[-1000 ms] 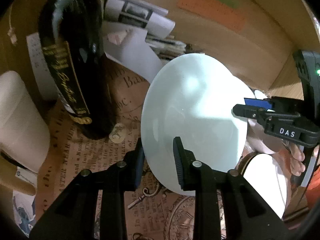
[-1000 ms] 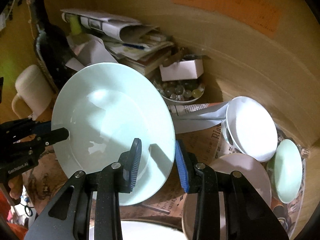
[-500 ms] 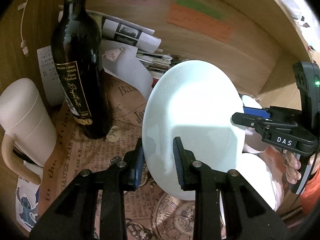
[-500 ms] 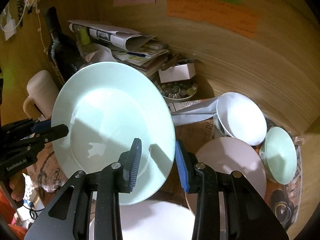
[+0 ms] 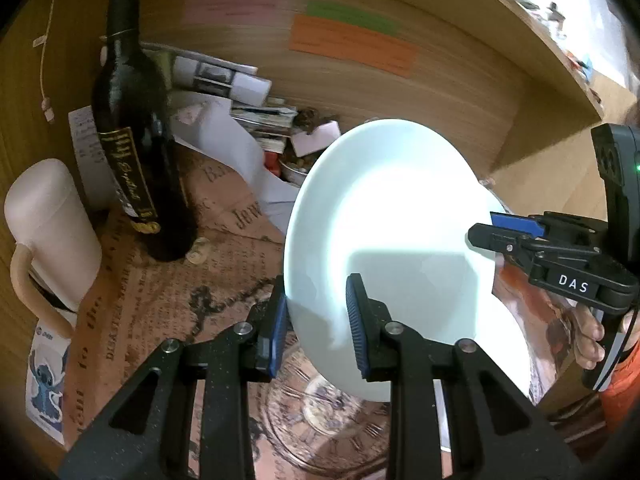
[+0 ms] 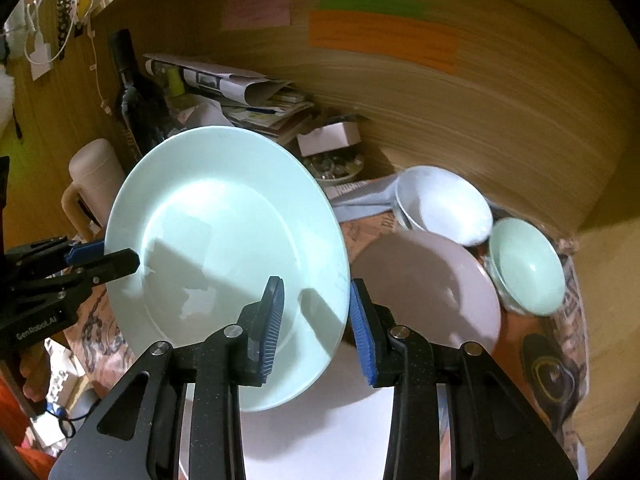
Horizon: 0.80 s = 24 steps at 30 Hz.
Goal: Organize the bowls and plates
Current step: 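Carry the mint-green plate with both tools toward the stacked plates, then lower the mint-green plate with both tools onto the white plate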
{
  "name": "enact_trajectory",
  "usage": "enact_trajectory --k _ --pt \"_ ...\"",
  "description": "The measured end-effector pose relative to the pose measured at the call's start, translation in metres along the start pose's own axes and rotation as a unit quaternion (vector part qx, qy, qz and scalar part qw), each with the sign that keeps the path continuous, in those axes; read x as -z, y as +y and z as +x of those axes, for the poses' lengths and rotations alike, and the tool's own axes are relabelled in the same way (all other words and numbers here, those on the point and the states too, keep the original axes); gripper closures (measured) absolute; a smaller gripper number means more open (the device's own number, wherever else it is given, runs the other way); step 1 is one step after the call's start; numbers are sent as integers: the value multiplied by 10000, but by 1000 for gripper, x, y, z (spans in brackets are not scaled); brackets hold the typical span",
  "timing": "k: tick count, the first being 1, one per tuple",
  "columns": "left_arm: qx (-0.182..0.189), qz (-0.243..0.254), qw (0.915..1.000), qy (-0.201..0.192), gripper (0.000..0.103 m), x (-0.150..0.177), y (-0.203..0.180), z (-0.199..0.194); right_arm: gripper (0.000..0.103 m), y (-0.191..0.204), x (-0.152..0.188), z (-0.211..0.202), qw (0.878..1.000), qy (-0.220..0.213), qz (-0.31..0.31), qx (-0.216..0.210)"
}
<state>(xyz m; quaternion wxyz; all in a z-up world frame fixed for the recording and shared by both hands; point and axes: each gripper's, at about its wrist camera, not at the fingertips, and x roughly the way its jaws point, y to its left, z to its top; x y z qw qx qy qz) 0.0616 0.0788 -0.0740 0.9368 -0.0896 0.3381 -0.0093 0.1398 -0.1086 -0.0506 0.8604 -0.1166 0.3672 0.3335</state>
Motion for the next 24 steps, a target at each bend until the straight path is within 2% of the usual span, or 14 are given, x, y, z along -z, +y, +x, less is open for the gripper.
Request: enact_trajectory --k 8,14,24 --pt "164 182 9997 82 75 14 -27 -3 75 -17 30 -23 9994 -103 312 77" --pt "288 273 9990 206 75 25 -44 -1 81 -30 51 -37 9985 -176 490 179" --pt "404 408 9974 443 75 39 -65 7 84 -44 83 -39 9964 -61 814 242"
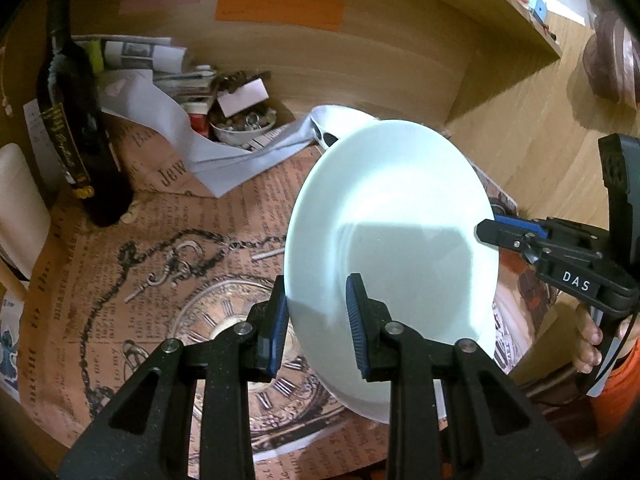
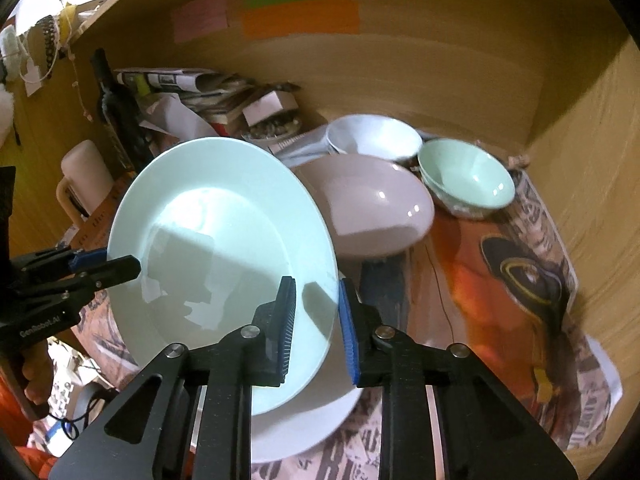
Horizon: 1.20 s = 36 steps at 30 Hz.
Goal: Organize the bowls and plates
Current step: 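Lower the mint-green plate with both tools onto the white plate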
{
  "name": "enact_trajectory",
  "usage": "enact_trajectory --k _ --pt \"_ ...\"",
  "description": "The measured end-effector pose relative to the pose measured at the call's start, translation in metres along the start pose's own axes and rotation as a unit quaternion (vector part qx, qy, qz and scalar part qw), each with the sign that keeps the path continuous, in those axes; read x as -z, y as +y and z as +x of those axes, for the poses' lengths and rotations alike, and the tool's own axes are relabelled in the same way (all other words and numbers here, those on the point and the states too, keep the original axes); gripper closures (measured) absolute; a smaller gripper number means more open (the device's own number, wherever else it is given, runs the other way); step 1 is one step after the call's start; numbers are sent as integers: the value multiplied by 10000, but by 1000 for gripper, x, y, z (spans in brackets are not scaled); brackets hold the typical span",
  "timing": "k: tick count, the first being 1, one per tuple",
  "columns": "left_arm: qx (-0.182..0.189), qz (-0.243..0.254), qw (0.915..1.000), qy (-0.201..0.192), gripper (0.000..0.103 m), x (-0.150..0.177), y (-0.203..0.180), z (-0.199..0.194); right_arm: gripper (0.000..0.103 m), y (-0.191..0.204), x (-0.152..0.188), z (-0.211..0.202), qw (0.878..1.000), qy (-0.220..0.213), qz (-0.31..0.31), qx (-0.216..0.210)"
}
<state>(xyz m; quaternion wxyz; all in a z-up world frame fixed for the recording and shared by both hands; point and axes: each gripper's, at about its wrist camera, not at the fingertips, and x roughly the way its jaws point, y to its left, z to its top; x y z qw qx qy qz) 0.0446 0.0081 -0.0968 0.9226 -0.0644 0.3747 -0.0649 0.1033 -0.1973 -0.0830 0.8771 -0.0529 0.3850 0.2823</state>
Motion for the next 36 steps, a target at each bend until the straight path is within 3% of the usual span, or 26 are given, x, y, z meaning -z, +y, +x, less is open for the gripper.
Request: enact_trajectory --k 23,36 --pt "-34 71 9990 444 75 11 -4 27 88 -17 28 19 9984 301 449 -139" --pt "-229 353 9985 356 75 12 -7 32 89 -17 32 31 9980 478 414 -58"
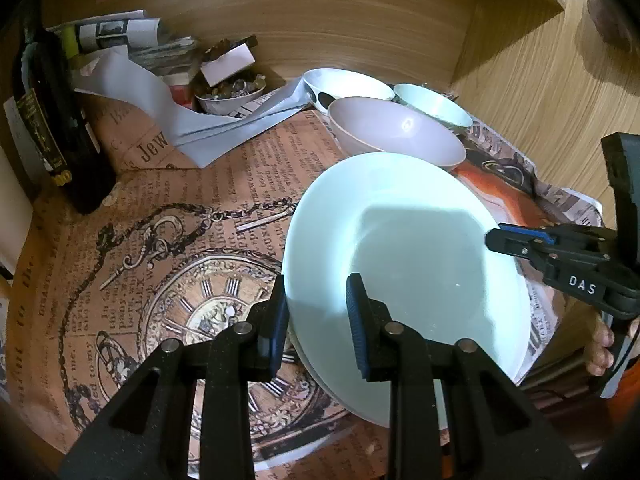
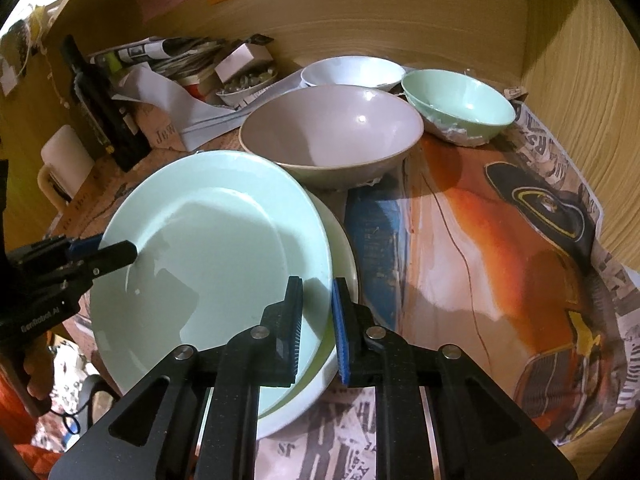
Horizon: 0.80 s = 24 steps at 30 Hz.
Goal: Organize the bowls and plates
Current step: 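Lower the mint-green plate with both tools onto the white plate, then open both tools and move them to the mauve bowl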
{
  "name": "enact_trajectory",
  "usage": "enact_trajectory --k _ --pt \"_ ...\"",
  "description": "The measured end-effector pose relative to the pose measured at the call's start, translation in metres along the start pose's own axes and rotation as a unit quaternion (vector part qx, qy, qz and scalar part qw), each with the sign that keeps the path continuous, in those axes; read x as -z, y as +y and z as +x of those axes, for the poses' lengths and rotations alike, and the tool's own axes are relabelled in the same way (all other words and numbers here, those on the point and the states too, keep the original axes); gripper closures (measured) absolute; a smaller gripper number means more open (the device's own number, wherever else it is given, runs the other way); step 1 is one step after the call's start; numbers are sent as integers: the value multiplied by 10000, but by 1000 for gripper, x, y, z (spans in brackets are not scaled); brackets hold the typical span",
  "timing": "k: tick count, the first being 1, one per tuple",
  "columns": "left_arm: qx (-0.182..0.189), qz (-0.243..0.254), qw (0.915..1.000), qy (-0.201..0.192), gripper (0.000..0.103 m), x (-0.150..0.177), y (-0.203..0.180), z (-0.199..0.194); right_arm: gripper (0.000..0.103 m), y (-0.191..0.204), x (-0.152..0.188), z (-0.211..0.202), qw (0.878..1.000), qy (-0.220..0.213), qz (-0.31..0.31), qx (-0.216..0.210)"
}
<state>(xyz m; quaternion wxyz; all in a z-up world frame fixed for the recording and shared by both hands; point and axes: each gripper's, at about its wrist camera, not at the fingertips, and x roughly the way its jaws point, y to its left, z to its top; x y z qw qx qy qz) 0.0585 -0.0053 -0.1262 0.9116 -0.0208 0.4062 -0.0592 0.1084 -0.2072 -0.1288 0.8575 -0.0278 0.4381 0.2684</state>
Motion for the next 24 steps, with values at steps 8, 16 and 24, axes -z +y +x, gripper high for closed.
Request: enact_trajectory --k 8,16,24 --pt "-110 55 9999 28 75 0 1 4 90 1 4 -1 10000 24 -10 -40" --pt "-4 -9 9996 279 73 -1 4 19 92 -2 8 -5 9999 -55 98 -66" --pt "-168 221 9994 202 71 -4 -2 21 94 4 7 -13 9996 -248 25 -92"
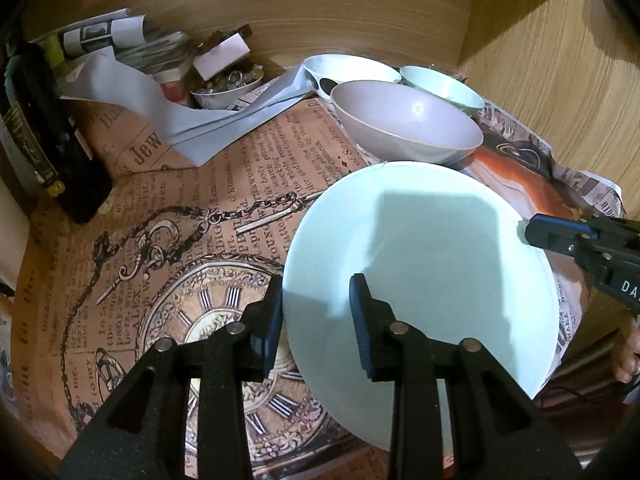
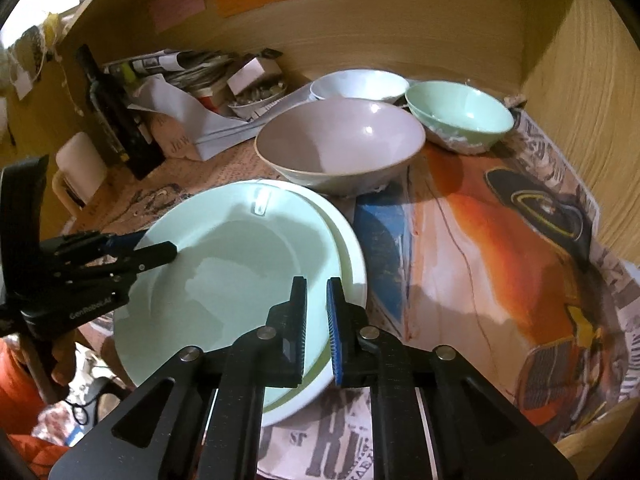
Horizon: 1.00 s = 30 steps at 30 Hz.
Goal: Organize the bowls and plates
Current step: 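Open both tools and move them to the mauve bowl, then grasp the mauve bowl rim with both tools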
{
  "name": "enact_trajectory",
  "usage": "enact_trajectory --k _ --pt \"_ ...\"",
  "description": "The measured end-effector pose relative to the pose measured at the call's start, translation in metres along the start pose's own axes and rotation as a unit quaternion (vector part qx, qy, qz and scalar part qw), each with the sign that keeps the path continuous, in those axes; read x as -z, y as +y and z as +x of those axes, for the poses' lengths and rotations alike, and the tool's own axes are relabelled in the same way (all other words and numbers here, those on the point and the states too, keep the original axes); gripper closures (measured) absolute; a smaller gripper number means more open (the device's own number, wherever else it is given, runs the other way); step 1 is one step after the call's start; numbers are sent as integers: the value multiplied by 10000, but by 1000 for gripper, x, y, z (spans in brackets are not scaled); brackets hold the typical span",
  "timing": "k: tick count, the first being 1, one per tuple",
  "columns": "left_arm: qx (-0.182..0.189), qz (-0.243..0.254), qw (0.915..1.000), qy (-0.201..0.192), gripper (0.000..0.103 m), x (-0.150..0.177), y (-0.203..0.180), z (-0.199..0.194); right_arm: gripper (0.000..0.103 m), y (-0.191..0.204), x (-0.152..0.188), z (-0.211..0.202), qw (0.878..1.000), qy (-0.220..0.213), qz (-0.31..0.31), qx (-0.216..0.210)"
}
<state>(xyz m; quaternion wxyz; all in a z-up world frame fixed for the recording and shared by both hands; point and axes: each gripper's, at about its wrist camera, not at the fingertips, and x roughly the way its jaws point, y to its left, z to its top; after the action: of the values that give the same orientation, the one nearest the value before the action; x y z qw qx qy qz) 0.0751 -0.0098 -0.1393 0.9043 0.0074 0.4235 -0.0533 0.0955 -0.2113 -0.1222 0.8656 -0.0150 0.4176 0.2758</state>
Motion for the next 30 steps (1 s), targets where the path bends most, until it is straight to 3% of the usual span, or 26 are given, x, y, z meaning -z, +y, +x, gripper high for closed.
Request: enact_trajectory --k 5,9,11,14,16,19,25,30 --pt "53 37 10000 -34 71 -3 4 -3 94 -8 -2 0 9999 -74 83 88" --pt "-77 145 9994 -291 62 -12 4 -18 93 -17 -10 -5 9995 -205 202 114" --pt "-120 187 9984 -524 52 -21 4 -29 91 -22 -17 -10 9990 -340 245 141" --pt "-182 250 9960 -833 41 -34 4 -43 83 -27 -27 -18 9980 -543 283 184" --pt "-247 296 9943 -996 37 -44 3 -48 67 -31 -33 -22 9969 -679 321 231" --pt "-290 332 9924 -1148 30 -62 3 -50 54 -39 -46 -26 9947 -886 406 312" --pt "-140 236 9934 -1115 20 -93 6 -35 42 -52 -69 -23 9918 -1113 483 406" --pt "-1 200 9965 -816 20 -117 7 -4 40 -61 -85 -4 9916 -1082 504 489"
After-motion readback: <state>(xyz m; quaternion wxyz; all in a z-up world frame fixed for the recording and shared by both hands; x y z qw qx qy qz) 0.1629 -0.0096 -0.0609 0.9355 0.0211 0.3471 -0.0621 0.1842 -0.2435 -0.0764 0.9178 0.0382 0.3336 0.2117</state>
